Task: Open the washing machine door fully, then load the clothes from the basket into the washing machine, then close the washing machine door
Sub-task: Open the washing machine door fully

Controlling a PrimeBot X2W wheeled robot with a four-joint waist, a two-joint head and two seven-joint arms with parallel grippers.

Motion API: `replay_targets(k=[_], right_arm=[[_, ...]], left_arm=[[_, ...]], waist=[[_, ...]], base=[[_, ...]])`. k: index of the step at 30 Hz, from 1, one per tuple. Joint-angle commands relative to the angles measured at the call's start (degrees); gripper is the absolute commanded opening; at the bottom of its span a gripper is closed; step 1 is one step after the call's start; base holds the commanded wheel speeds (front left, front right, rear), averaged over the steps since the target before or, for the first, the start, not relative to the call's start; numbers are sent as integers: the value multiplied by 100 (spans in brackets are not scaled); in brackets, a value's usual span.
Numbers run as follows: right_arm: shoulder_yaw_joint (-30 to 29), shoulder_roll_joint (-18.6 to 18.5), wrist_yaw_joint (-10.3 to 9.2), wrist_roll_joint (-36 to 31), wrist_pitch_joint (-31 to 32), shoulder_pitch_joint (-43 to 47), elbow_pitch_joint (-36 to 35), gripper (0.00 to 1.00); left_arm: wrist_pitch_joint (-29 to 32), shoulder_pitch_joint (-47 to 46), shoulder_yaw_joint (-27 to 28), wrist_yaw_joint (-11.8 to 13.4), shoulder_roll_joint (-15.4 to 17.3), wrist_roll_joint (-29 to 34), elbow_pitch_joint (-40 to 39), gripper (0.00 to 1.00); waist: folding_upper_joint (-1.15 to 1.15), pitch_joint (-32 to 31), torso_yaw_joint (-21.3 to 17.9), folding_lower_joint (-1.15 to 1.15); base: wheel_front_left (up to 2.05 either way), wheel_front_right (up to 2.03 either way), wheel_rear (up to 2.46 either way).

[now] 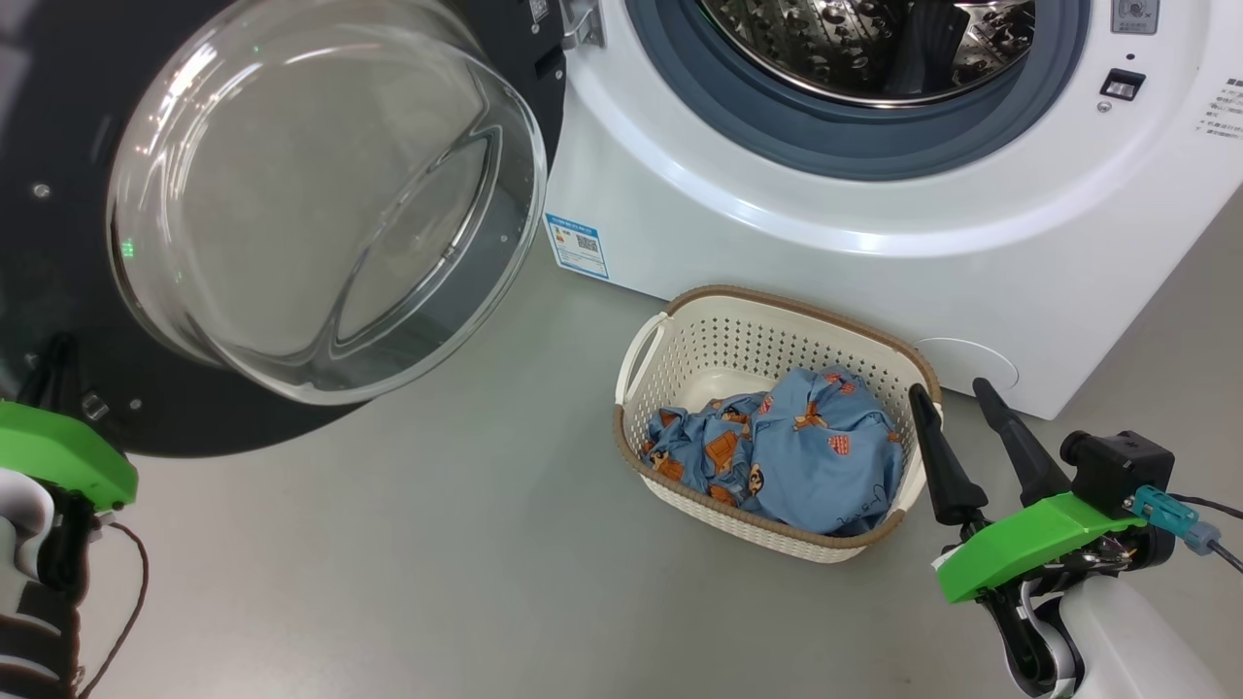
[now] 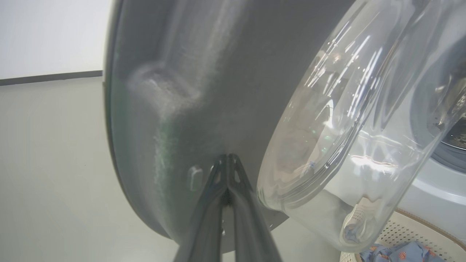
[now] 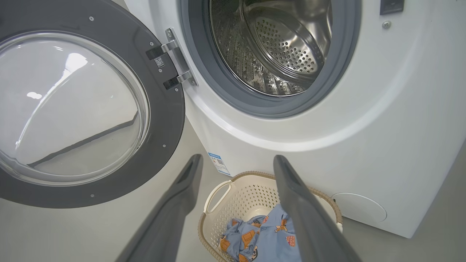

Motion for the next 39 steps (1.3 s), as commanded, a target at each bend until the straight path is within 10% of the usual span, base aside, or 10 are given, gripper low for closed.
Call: replay_targets(k=[1,32,37,38,39], right_arm=[[90,-4,26,64,-71,-111,-123,100],[73,-80,26,120,-71,142,-173,100],[75,-97,26,119,-71,190,-204,100],[78,-96,26,117,-71,198,-212,100],[80,-95,26,118,-71,210,-230,100]], left_arm=[[-91,-240,135,0,405,-18,-52,0],[-357,814,-564,-19,259,-1030,-1409,0],[-384,1112,-565,-18,227,-1023,-1856,44],[-387,1179,-548,-8,216,-1026,-1953,59],[-392,1317,-527,30,196,-1011,-2176,100]], waist=[[0,-2,4,0],[0,-479,-229,0],[0,-565,-398,0],[0,-580,-442,0],[0,-600,-540,0]], base=[[0,0,0],[0,0,0],[0,0,0],[0,0,0],[0,0,0]])
